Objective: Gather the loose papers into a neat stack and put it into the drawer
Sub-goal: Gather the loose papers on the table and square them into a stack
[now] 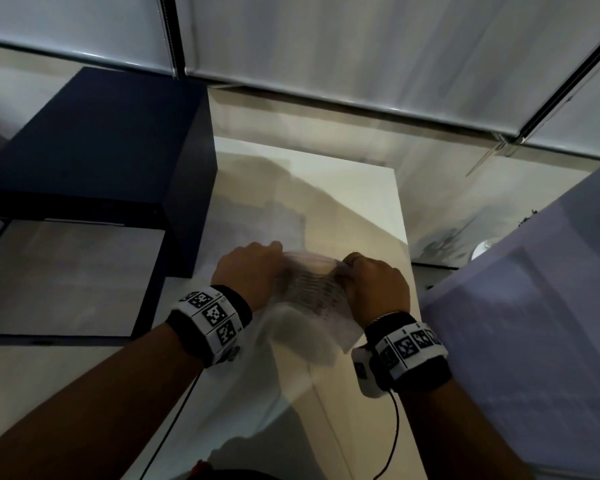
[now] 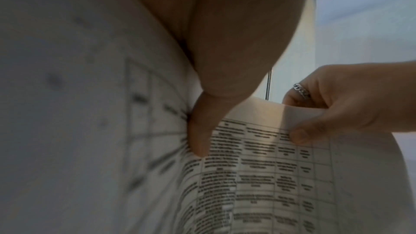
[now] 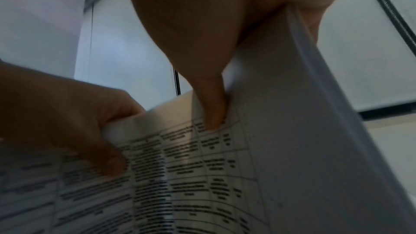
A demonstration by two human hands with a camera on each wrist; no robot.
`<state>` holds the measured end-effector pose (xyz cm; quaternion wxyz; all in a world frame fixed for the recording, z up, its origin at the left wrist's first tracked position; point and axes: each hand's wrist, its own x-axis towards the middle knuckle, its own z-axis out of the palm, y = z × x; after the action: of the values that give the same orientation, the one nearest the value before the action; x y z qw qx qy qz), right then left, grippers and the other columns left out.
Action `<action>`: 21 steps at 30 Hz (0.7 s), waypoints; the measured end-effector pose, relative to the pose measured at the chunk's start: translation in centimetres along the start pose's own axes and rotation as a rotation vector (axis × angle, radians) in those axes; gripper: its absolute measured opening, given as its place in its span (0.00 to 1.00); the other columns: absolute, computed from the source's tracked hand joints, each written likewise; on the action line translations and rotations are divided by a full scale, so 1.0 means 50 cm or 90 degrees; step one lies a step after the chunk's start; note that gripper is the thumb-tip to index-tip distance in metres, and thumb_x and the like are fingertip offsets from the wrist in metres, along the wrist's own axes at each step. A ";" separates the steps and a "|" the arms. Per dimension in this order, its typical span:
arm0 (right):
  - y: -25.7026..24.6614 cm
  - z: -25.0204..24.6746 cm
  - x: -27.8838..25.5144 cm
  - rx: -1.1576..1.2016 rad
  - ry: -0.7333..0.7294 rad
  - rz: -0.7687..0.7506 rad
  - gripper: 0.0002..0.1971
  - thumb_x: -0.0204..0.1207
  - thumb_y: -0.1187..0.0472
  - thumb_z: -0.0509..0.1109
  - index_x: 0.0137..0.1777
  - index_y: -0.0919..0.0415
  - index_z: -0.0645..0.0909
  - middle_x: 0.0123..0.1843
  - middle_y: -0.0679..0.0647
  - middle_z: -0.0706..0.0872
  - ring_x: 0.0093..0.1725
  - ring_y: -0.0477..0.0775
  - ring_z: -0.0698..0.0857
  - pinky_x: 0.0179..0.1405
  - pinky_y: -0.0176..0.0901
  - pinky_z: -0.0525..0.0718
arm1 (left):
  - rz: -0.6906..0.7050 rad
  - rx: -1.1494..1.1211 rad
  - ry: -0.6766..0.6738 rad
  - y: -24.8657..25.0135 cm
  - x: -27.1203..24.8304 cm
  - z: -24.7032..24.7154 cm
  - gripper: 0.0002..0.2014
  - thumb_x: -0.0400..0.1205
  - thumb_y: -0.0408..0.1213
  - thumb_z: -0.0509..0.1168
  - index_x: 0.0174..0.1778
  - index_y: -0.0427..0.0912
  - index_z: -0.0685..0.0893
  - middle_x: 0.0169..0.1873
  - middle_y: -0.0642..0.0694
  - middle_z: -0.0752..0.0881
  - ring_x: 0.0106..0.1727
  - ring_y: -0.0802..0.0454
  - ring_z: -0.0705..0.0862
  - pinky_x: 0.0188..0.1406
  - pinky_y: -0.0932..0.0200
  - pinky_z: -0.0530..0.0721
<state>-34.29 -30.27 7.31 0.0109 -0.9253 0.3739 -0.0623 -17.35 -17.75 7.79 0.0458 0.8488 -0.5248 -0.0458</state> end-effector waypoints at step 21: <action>-0.057 0.051 -0.034 -0.041 -0.028 0.035 0.36 0.78 0.54 0.67 0.83 0.50 0.53 0.81 0.55 0.68 0.78 0.64 0.68 0.72 0.69 0.68 | 0.006 0.000 -0.062 0.050 -0.001 0.022 0.15 0.83 0.47 0.59 0.62 0.44 0.71 0.38 0.46 0.81 0.33 0.42 0.78 0.30 0.55 0.73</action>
<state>-33.20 -27.11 4.76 -0.0090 -0.9156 0.4010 -0.0293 -19.74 -18.88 7.00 0.0199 0.8431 -0.5303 -0.0870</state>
